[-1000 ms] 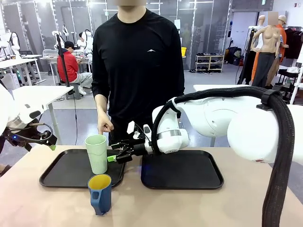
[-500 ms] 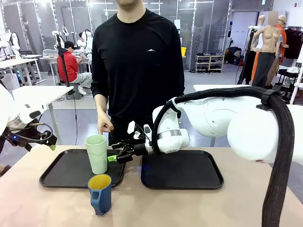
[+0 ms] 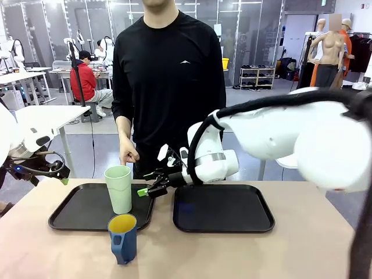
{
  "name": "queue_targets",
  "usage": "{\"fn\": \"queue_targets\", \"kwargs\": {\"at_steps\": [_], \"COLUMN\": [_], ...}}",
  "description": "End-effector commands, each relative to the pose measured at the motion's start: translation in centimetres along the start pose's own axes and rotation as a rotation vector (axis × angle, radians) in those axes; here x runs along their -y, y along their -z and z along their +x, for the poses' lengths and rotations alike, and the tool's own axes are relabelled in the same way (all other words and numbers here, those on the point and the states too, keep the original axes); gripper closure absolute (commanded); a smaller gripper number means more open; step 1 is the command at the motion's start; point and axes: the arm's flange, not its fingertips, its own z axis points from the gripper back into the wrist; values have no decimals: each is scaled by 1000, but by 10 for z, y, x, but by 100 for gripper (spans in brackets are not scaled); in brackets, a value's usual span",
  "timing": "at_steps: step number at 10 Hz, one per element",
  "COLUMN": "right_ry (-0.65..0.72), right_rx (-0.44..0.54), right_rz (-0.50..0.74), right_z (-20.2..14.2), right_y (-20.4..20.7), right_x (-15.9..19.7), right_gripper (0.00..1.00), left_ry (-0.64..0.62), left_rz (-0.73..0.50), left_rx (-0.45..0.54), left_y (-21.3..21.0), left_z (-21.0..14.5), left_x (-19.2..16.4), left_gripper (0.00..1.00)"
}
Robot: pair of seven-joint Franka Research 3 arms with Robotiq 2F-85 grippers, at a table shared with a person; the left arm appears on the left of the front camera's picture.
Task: Sort and store the cups by type.
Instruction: Pick up the Handle plastic cup and place it into the empty Flat Tray.
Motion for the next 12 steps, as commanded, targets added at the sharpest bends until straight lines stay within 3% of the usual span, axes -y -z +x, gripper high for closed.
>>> {"fn": "queue_targets", "kwargs": {"at_steps": [1,7,9,12], "right_ry": [61,100,141,127], "right_rx": [-232,-648,-743,-882], "right_rz": [-51,-186,-256,-226], "right_z": [31,60,60,63], "right_y": [-45,-187,-233,-266], "right_x": [-49,-143,-162,-173], "right_gripper": [0,0,0,0], "left_ry": [-1,-1,-1,-1], "left_rz": [-1,-1,-1,-1], "left_rx": [2,2,2,2], "left_y": [0,0,0,0], "left_z": [1,1,1,1], "left_x": [-1,-1,-1,-1], "left_gripper": [0,0,0,0]}}
